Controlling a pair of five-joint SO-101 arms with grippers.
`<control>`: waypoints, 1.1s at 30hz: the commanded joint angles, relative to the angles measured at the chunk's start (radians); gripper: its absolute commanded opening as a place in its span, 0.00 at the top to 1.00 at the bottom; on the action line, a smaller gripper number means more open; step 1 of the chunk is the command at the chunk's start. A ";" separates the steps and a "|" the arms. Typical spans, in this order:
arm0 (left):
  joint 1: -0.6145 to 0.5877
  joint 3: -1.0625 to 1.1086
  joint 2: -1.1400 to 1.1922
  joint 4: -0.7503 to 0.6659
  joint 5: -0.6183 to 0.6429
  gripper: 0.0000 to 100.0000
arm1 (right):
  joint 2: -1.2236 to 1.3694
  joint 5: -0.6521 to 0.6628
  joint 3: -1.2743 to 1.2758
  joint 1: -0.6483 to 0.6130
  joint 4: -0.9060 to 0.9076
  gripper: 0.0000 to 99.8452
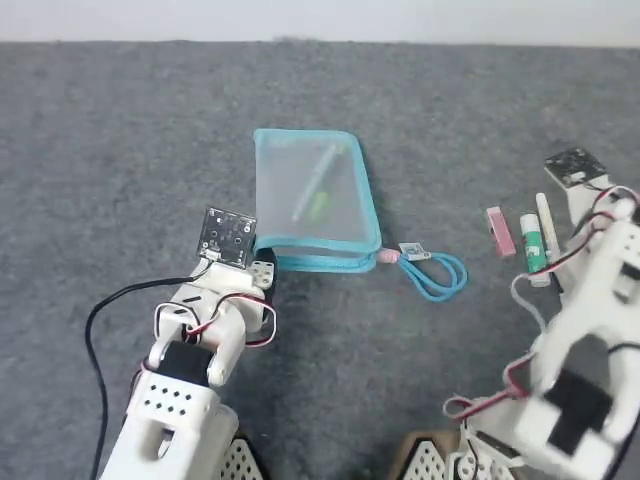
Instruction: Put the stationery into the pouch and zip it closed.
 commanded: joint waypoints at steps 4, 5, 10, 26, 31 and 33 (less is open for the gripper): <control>-0.049 -0.013 -0.015 -0.034 0.011 0.99 | 0.203 0.018 -0.201 0.042 -0.024 0.87; -0.058 -0.013 -0.015 -0.034 0.011 0.99 | 0.234 0.018 -0.221 0.047 -0.025 0.87; -0.060 -0.013 -0.017 -0.034 0.011 0.99 | 0.372 0.018 -0.279 0.044 -0.027 0.87; -0.060 -0.013 -0.017 -0.034 0.011 0.99 | 0.530 -0.074 -0.324 0.033 -0.061 0.99; -0.060 -0.013 -0.017 -0.034 0.011 0.99 | 0.449 -0.123 -0.324 0.027 -0.021 0.99; -0.060 -0.013 -0.017 -0.034 0.011 0.99 | 0.381 -0.146 -0.319 0.025 0.013 0.99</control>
